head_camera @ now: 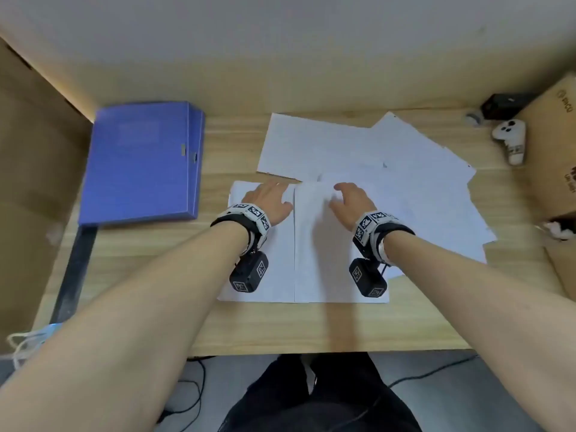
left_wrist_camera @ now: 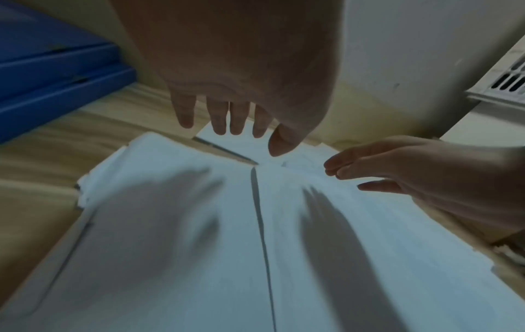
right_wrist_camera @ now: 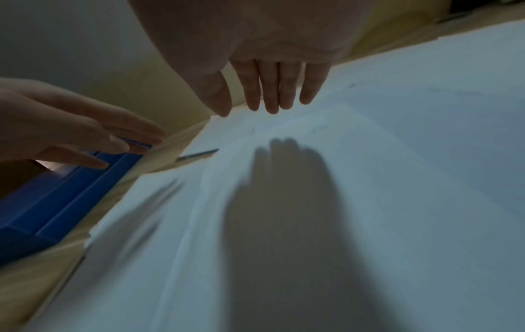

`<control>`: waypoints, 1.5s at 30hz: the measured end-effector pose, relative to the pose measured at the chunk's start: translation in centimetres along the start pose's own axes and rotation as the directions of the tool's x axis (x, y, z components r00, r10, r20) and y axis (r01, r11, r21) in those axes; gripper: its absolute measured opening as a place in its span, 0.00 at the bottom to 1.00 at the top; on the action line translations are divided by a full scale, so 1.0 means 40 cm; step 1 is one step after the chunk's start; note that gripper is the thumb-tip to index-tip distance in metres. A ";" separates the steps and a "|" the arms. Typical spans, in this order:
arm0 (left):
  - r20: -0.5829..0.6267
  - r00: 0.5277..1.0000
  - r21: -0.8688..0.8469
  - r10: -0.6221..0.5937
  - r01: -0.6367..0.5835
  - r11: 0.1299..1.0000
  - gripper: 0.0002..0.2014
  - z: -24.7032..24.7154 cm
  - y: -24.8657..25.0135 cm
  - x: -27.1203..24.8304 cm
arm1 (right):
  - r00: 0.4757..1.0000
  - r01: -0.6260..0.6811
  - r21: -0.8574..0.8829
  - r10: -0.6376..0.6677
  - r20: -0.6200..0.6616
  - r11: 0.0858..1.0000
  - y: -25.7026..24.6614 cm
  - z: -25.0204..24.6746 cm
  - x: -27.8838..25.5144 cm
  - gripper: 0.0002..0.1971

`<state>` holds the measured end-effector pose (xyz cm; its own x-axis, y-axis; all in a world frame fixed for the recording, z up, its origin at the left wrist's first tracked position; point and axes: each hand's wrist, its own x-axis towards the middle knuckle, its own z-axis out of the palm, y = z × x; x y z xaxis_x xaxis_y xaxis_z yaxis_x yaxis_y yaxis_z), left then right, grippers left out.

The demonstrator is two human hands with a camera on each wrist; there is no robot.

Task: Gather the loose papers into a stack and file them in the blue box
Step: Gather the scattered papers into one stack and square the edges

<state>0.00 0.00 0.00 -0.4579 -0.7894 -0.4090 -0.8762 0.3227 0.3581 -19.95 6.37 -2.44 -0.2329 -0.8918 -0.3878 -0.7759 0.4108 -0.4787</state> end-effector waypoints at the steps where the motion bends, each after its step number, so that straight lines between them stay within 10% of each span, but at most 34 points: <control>1: 0.047 0.999 0.033 -0.024 0.022 0.999 0.28 0.012 -0.007 -0.005 | 1.000 -0.011 -0.002 0.011 0.004 1.000 0.005 0.016 -0.003 0.26; 10: 0.152 0.987 0.080 -0.056 0.044 0.996 0.29 0.170 -0.084 -0.044 | 0.999 0.048 -0.091 -0.049 -0.002 0.995 0.079 0.137 -0.032 0.19; 21: -0.188 0.945 0.004 -0.268 0.273 0.962 0.22 0.140 -0.169 -0.076 | 0.990 0.106 -0.189 -0.121 -0.070 0.976 0.004 0.162 -0.031 0.19; 27: 0.025 0.837 -0.132 -0.547 0.545 0.828 0.32 0.137 -0.241 -0.101 | 0.995 -0.087 -0.288 0.099 0.025 0.954 -0.063 0.215 -0.009 0.38; 45: 0.107 0.826 -0.298 -0.553 0.557 0.775 0.12 0.149 -0.226 -0.095 | 0.992 0.018 -0.300 0.020 0.124 0.954 -0.058 0.214 -0.019 0.12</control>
<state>8.76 3.19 -6.67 0.0898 -0.7745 -0.6262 -0.8891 -0.3456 0.3000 -12.97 7.70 -7.76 -0.1738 -0.8533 -0.4916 -0.9202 0.3186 -0.2276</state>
